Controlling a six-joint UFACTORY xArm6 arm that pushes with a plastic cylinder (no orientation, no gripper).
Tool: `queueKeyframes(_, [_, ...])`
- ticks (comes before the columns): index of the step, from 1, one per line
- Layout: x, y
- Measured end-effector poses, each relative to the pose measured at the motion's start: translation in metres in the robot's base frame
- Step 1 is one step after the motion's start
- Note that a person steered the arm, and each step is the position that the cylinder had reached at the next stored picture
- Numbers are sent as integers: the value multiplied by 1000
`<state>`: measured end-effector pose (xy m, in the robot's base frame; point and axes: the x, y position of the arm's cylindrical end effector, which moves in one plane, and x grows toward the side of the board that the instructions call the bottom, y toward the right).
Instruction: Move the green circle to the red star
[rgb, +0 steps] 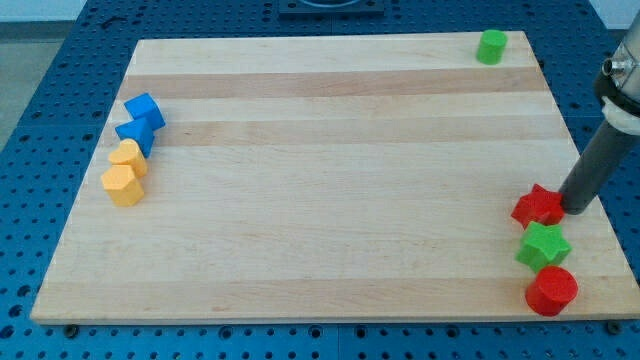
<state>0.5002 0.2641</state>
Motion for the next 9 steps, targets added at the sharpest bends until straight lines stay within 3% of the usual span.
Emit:
queueKeyframes(3, [-196, -36])
queueKeyframes(4, [-225, -37])
queueKeyframes(5, [-225, -37])
queueKeyframes(6, [-230, -1])
queueKeyframes(7, [-252, 44])
queueKeyframes(9, [-309, 40])
